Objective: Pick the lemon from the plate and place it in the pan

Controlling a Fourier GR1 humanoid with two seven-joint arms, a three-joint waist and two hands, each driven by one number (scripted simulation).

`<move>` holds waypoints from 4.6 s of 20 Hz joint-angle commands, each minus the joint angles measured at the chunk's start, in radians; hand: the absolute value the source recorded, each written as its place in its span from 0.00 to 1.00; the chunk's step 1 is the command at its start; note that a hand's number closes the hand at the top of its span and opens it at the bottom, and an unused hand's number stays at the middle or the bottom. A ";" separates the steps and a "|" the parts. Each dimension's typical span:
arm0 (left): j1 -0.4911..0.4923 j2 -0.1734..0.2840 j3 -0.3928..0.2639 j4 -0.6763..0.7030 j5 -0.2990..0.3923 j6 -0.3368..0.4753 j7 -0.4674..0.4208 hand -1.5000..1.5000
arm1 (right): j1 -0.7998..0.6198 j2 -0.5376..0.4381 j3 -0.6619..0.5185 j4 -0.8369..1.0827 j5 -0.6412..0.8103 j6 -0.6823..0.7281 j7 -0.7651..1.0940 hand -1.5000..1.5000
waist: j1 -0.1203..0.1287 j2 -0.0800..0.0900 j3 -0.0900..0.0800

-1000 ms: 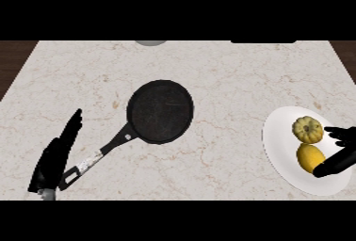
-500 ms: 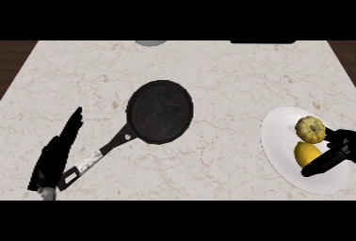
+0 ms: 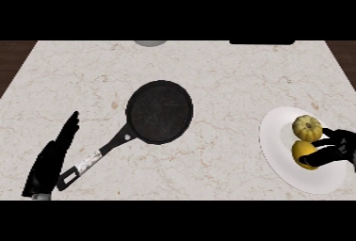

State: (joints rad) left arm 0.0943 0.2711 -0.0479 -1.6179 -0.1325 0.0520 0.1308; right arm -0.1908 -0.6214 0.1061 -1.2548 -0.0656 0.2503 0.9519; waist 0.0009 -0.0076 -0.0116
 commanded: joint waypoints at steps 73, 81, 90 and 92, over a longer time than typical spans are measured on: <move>-0.120 -0.053 -0.018 0.049 -0.049 -0.051 0.006 0.50 | -0.700 0.621 0.122 0.496 0.657 -1.342 -0.145 0.00 | 0.109 0.034 0.014; -0.074 -0.034 0.039 0.030 -0.016 -0.048 0.016 0.50 | -0.588 0.621 0.108 0.491 0.644 -1.645 -0.167 0.00 | 0.037 0.011 0.013; -0.045 -0.041 0.065 0.044 -0.035 -0.022 0.017 0.50 | -0.200 0.621 0.212 0.174 0.788 -1.649 -0.234 0.00 | -0.030 -0.002 0.010; 0.010 -0.038 0.072 0.006 -0.021 -0.027 0.011 0.50 | -0.084 0.621 0.239 0.063 0.847 -1.647 -0.234 0.00 | -0.038 -0.009 0.009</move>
State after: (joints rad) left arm 0.0717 0.2258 0.0014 -1.5963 -0.1648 0.0263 0.1456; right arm -0.4529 -0.0121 0.3103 -1.0548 0.6919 -1.3328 0.7200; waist -0.0175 -0.0105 -0.0012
